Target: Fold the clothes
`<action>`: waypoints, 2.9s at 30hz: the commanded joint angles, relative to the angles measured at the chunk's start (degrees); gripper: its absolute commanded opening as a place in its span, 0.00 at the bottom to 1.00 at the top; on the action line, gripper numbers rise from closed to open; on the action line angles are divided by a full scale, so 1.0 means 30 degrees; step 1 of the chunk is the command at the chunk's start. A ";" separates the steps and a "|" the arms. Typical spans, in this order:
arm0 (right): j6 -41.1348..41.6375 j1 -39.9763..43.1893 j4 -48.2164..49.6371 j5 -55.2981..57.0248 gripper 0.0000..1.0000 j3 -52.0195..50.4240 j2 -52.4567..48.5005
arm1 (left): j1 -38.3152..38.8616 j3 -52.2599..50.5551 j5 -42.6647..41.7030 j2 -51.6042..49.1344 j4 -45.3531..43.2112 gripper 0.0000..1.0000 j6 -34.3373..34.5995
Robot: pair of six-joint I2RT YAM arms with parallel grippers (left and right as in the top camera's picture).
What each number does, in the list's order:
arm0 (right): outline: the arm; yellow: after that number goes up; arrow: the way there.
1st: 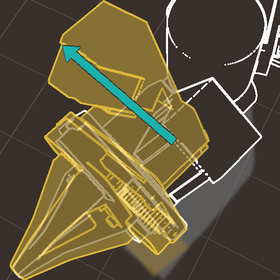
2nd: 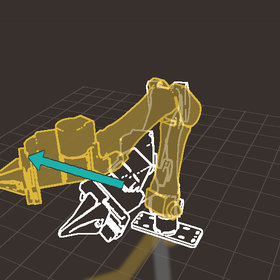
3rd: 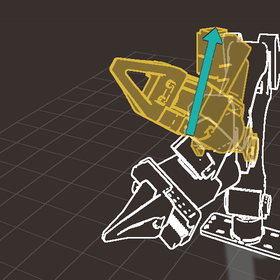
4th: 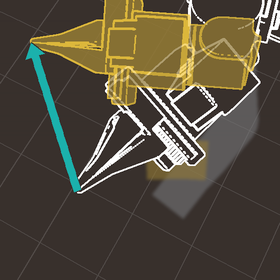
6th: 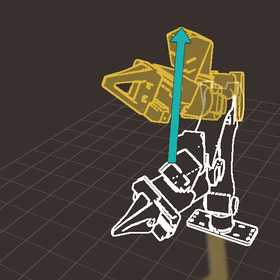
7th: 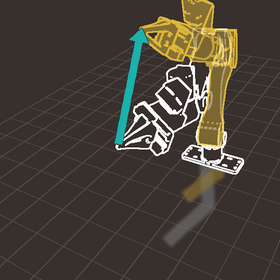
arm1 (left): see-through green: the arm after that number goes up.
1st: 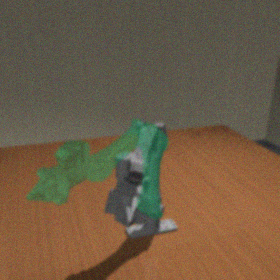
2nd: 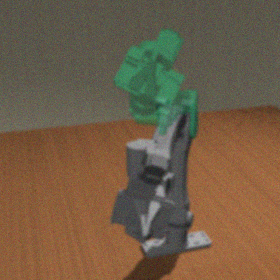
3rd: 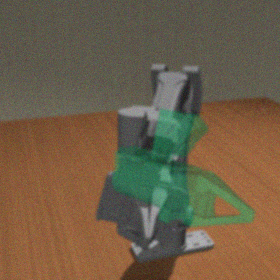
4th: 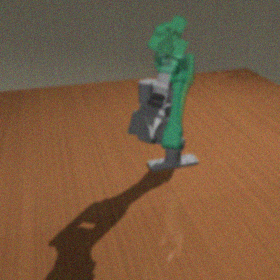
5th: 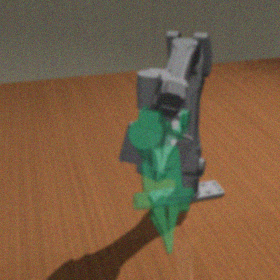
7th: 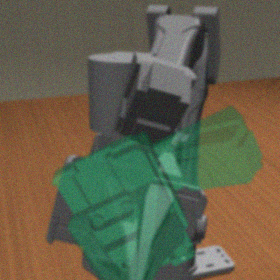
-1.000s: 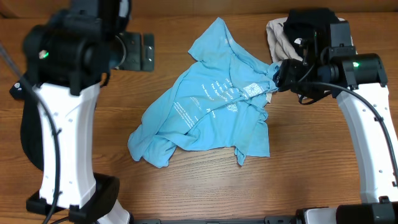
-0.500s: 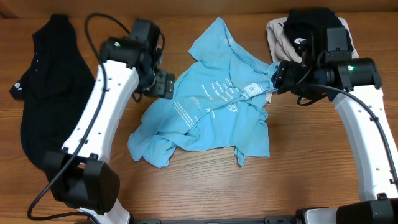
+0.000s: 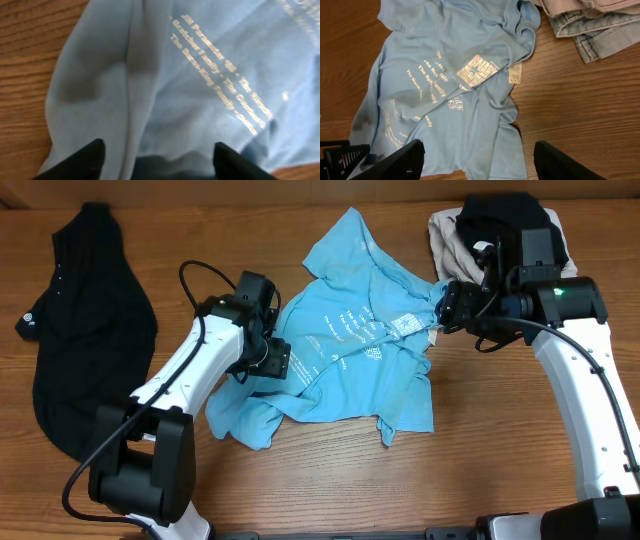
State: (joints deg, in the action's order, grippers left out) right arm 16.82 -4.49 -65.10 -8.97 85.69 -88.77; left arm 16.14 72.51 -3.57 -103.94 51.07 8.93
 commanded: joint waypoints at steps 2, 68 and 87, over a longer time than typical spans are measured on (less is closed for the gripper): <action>-0.0044 0.0015 0.0240 0.0138 0.73 -0.0080 0.0284 | 0.0058 -0.1290 0.1428 0.0036 -0.1086 0.64 -0.0029; -0.0182 0.0015 0.1071 0.1341 0.71 -0.0080 0.0277 | -0.2594 0.5464 0.1923 -0.0823 0.4459 0.75 -0.0372; -0.0175 0.0015 0.0911 0.1341 0.72 -0.0080 -0.0131 | -0.1013 0.0554 0.5646 -0.2761 -0.1545 0.55 -0.1698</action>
State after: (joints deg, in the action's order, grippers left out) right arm 16.47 -4.49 -62.59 -5.52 85.67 -88.77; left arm 12.80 74.89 9.23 -110.04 46.61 5.30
